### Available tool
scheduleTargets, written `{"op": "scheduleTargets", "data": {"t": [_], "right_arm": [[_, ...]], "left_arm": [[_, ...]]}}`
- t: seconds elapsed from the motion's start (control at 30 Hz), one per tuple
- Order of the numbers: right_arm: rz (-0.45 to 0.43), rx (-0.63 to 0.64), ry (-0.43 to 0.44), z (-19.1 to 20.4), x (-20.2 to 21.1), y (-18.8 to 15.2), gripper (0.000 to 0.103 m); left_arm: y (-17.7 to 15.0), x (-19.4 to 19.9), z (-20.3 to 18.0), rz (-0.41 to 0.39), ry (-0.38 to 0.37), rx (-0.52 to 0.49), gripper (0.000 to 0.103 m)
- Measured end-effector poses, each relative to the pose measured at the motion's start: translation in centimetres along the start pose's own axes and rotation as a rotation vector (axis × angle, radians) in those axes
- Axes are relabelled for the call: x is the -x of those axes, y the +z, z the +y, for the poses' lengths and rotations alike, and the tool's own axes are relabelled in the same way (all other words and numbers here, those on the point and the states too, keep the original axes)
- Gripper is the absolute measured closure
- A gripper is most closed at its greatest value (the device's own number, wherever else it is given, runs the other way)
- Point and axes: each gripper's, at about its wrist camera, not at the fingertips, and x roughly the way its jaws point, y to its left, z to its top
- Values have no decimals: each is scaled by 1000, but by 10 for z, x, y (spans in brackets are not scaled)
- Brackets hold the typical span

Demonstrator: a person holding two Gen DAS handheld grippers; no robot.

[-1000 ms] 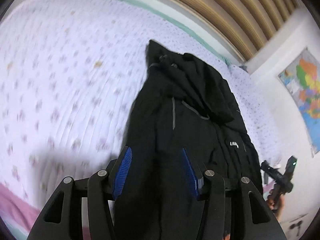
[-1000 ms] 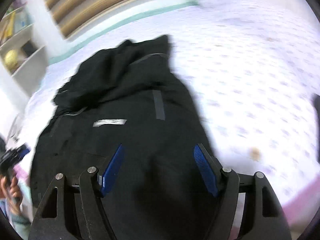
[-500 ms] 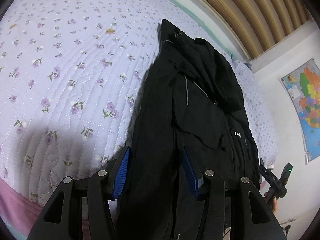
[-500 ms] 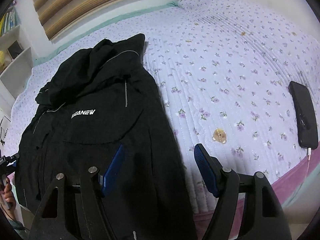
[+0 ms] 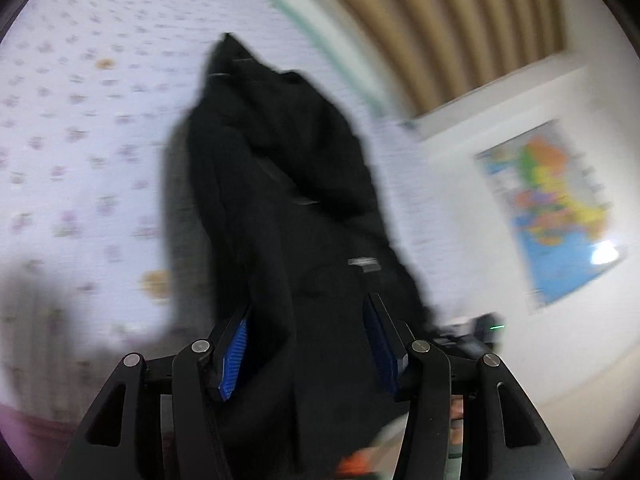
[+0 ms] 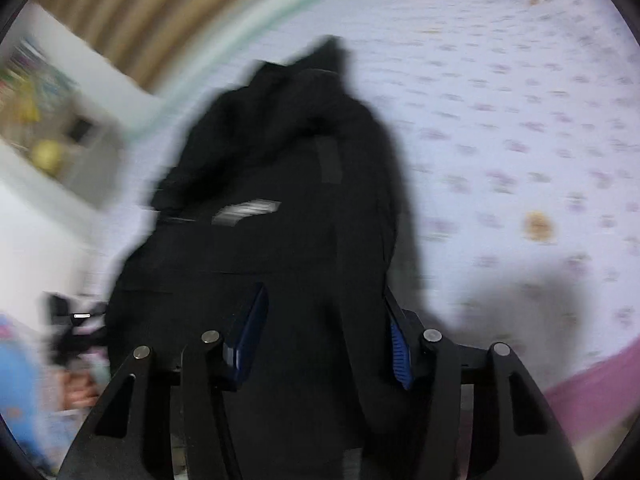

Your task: Fold large clothes

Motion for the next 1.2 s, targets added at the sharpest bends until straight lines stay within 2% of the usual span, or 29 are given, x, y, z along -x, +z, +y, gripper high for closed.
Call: {"op": "scheduleTargets", "data": {"t": [0.07, 0.2, 0.47, 0.5, 0.53, 0.57, 0.6, 0.63, 0.77, 0.87, 1.0, 1.1, 1.2], "right_arm": [[20, 13, 34, 6, 1, 0, 43], [112, 3, 0, 1, -15, -17, 43], [182, 215, -177, 24, 3, -85, 43], [173, 221, -192, 25, 6, -92, 46], [150, 206, -192, 24, 10, -95, 49], [118, 172, -174, 20, 16, -97, 63], [104, 155, -171, 19, 19, -96, 83], [87, 135, -173, 15, 24, -94, 87], [2, 80, -106, 13, 51, -75, 89], [-60, 82, -63, 18, 72, -54, 89], [-123, 69, 5, 23, 94, -18, 89], [-157, 40, 79, 29, 100, 17, 89], [-211, 44, 89, 41, 103, 58, 89]], "left_arm": [[-2, -2, 6, 4, -1, 18, 49], [-26, -3, 20, 28, 14, 60, 49], [-91, 12, 0, 92, 166, -61, 49], [-96, 14, -2, 81, 193, -69, 51], [-100, 16, -3, 61, 212, -72, 59], [-101, 19, -3, 41, 225, -74, 83], [-101, 23, -4, 19, 239, -75, 90], [-99, 28, -4, 2, 240, -78, 91], [-79, 53, -14, -71, 169, -90, 92], [-55, 62, -25, -115, 82, -80, 92], [-13, 70, -40, -181, 20, -78, 91], [23, 70, -49, -221, 6, -76, 91], [61, 60, -67, -300, 59, -109, 90]]}}
